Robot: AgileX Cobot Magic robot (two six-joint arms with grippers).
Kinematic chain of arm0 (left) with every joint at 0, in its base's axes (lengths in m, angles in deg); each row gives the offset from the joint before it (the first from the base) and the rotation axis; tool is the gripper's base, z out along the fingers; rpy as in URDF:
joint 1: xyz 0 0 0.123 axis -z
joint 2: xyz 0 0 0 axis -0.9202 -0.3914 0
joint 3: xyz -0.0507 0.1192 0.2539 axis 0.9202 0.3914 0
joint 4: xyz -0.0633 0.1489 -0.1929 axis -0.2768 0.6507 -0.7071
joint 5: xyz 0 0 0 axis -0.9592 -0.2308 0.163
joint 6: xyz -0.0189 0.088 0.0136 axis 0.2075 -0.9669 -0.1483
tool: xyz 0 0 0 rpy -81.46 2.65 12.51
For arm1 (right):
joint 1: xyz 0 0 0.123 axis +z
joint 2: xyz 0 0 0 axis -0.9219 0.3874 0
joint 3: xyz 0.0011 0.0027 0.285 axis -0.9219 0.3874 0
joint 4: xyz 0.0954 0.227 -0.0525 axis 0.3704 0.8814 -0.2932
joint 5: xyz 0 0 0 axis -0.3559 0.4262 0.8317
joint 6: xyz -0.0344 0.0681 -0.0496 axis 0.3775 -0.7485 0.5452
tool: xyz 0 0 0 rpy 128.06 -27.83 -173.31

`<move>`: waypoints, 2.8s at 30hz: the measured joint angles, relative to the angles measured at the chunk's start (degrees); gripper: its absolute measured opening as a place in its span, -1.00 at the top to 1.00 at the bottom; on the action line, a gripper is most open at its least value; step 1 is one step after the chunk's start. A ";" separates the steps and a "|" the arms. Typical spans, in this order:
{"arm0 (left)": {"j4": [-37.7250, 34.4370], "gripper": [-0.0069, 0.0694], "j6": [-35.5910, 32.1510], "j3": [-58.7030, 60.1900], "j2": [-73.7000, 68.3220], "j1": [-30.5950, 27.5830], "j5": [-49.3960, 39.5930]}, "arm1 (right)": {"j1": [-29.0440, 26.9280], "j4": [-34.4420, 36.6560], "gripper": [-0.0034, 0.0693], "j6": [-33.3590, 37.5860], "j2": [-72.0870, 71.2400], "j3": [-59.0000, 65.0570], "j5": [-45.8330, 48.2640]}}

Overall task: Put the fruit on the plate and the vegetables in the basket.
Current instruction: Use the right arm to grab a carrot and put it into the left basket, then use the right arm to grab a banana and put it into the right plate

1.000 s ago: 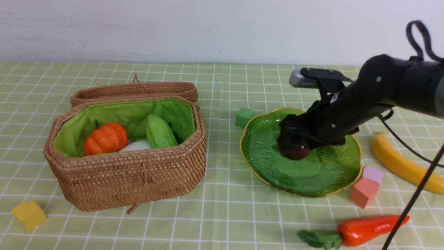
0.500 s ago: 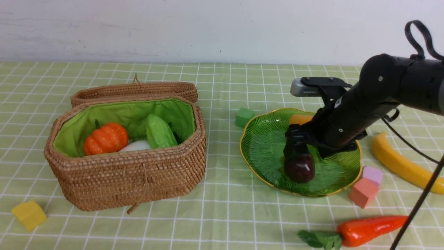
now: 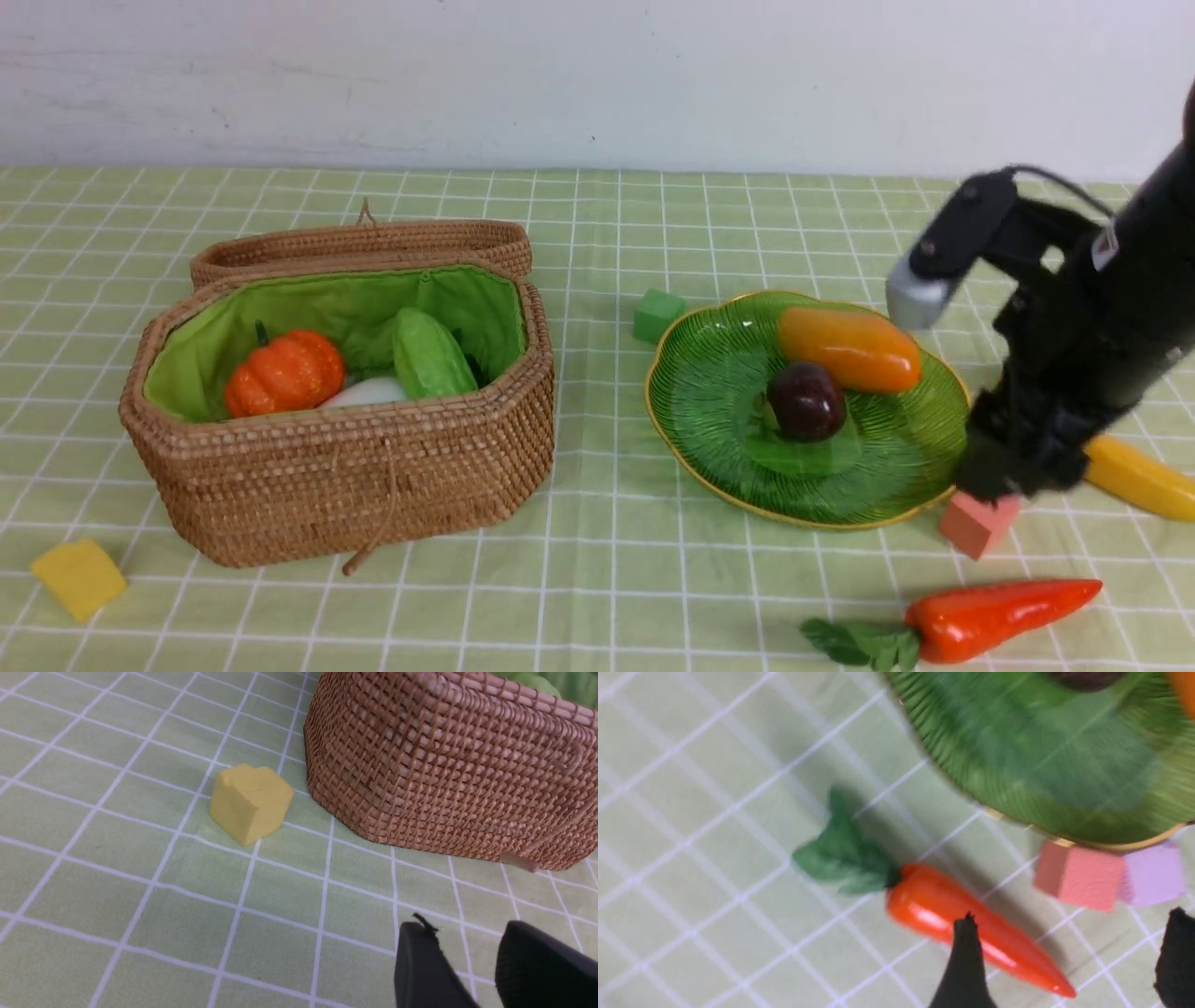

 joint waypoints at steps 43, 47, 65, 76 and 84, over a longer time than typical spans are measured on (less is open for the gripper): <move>0.00 0.19 0.05 0.00 0.00 0.00 -0.05 | 13.70 29.07 -0.10 32.60 9.32 -3.88 -17.29; 0.00 0.19 0.05 0.00 0.00 0.00 -0.05 | 20.51 36.56 -0.10 34.21 13.06 -16.94 -29.10; 0.05 0.19 0.05 0.00 0.00 0.00 -0.05 | 23.87 52.66 -0.13 22.91 41.29 -41.55 -46.04; 0.05 0.19 0.05 0.00 0.00 0.00 -0.05 | 21.47 41.60 -0.94 18.54 35.18 -41.86 -30.95; 0.05 0.19 0.05 0.00 0.00 0.00 -0.05 | 11.43 20.59 -0.67 -0.95 22.12 -39.06 -18.24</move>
